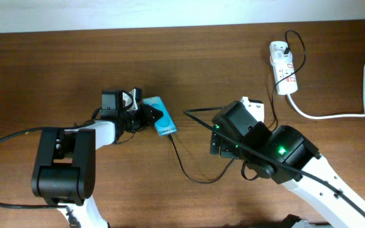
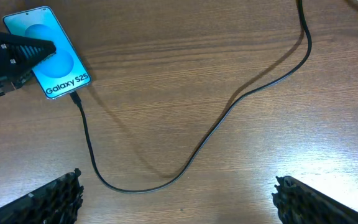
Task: Plug charger to phone and switch on socket
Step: 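Lower the phone flat onto the table with the left gripper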
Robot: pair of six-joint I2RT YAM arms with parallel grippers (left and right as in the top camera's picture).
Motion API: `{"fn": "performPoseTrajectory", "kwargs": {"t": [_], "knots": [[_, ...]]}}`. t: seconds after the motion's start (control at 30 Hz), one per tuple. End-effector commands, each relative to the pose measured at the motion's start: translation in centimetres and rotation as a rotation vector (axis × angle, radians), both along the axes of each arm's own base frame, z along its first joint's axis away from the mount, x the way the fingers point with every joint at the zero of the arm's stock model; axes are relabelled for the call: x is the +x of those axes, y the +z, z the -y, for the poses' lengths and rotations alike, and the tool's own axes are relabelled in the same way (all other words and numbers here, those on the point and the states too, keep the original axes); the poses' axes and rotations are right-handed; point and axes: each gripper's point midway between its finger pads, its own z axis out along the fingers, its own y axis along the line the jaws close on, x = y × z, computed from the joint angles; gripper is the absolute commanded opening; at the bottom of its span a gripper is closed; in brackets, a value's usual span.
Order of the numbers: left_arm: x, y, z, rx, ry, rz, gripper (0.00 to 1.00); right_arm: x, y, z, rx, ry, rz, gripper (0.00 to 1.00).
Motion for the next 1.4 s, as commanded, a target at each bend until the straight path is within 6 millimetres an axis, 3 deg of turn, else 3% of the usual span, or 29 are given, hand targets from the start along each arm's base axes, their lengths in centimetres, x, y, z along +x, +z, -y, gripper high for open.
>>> {"fn": "performPoseTrajectory", "kwargs": {"t": [0.0, 0.2, 0.43, 0.57, 0.83, 1.07, 1.37], "knots": [[0.3, -0.6, -0.7, 0.025, 0.008, 0.002, 0.27, 0.2, -0.3, 0.3, -0.013, -0.019, 0.002, 0.98], [-0.3, -0.9, -0.9, 0.024, 0.009, -0.061, 0.25, 0.2, -0.3, 0.3, -0.013, -0.019, 0.001, 0.98], [0.3, 0.4, -0.9, 0.077, -0.075, -0.048, 0.29, 0.1, -0.3, 0.4, -0.015, -0.019, -0.001, 0.98], [0.2, -0.5, -1.8, 0.138, -0.046, -0.07, 0.29, 0.1, -0.3, 0.4, -0.015, -0.02, -0.001, 0.98], [-0.4, -0.7, -1.7, 0.139, -0.07, -0.085, 0.26, 0.1, -0.3, 0.4, -0.017, -0.019, -0.002, 0.98], [0.8, 0.5, -1.6, 0.158, -0.106, -0.015, 0.3, 0.1, -0.3, 0.4, -0.018, -0.019, -0.004, 0.98], [0.0, 0.1, -1.7, 0.181, -0.156, -0.013, 0.29, 0.1, -0.3, 0.4, -0.017, -0.019, -0.004, 0.98]]}}
